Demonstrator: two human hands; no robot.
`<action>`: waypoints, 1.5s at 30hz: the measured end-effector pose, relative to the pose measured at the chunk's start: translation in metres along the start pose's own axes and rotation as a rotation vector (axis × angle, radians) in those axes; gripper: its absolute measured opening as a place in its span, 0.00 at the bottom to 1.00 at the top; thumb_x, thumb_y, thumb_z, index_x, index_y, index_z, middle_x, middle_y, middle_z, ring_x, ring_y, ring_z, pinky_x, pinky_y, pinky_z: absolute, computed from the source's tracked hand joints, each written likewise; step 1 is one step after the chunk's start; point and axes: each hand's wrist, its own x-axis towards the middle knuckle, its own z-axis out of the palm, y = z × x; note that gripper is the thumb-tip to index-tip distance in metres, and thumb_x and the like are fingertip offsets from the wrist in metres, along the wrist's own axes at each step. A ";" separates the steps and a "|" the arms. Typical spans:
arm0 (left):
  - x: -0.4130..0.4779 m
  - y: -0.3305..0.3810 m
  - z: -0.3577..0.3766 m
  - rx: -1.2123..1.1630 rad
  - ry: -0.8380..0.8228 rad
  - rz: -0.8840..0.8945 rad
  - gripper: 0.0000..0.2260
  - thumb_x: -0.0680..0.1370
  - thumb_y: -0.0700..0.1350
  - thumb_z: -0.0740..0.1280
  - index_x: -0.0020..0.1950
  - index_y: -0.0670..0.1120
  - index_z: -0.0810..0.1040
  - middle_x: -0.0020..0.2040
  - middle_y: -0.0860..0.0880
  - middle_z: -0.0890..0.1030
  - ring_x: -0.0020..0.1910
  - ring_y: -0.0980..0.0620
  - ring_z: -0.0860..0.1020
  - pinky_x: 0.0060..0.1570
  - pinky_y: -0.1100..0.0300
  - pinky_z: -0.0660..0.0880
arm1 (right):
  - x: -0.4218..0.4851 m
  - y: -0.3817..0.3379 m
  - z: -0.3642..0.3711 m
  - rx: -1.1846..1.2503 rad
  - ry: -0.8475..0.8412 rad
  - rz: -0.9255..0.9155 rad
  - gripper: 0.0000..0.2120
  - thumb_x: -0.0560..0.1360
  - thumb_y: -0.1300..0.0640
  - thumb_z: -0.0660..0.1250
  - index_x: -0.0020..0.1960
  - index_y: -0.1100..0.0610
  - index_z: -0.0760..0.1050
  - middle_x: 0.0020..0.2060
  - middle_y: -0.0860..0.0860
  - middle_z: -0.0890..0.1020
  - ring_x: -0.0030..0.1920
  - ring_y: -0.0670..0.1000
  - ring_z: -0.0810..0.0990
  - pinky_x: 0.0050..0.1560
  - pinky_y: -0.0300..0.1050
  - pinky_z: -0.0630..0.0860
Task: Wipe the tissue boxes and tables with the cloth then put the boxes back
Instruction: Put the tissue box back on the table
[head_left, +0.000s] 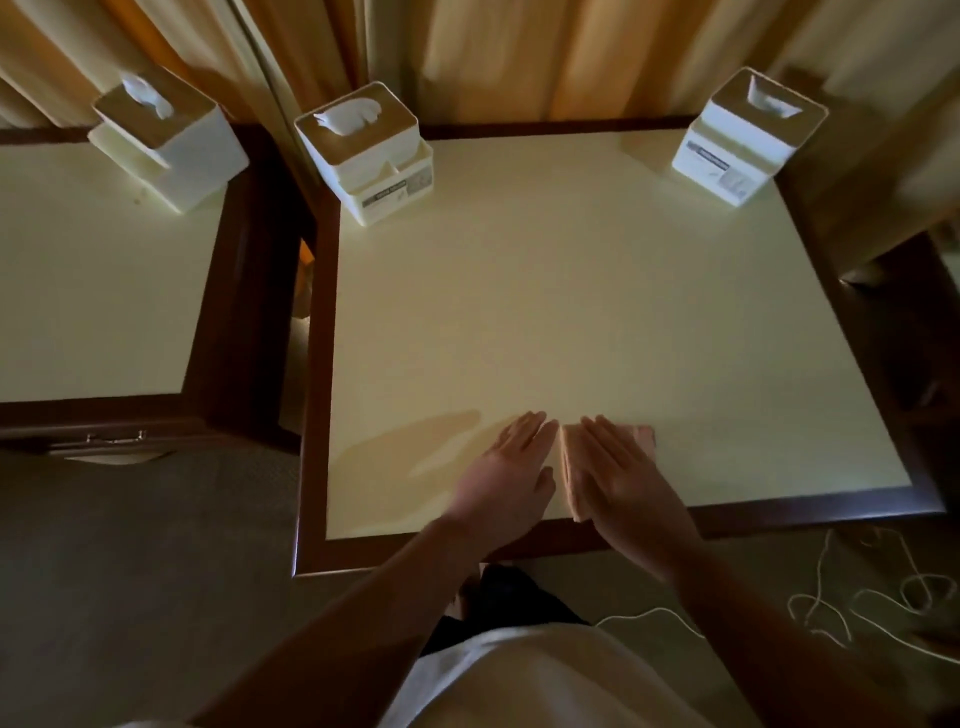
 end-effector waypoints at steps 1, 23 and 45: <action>-0.005 0.003 0.006 0.007 -0.011 0.022 0.27 0.83 0.42 0.63 0.83 0.43 0.64 0.83 0.43 0.63 0.83 0.44 0.59 0.80 0.53 0.58 | -0.009 0.001 0.002 -0.042 -0.017 -0.046 0.22 0.84 0.59 0.59 0.76 0.68 0.69 0.72 0.65 0.74 0.74 0.63 0.71 0.77 0.61 0.66; -0.020 0.064 0.110 0.475 -0.040 -0.090 0.29 0.87 0.40 0.58 0.85 0.38 0.49 0.85 0.37 0.53 0.85 0.41 0.51 0.84 0.48 0.52 | -0.062 0.055 -0.009 -0.316 -0.272 -0.130 0.36 0.80 0.58 0.72 0.81 0.65 0.59 0.80 0.63 0.63 0.80 0.60 0.63 0.72 0.47 0.52; -0.072 0.040 0.048 0.436 0.481 -0.177 0.17 0.84 0.43 0.62 0.70 0.37 0.77 0.67 0.39 0.80 0.72 0.40 0.76 0.69 0.45 0.78 | 0.011 -0.012 -0.022 -0.300 -0.103 -0.535 0.19 0.74 0.66 0.64 0.64 0.68 0.80 0.60 0.65 0.83 0.58 0.63 0.85 0.48 0.54 0.86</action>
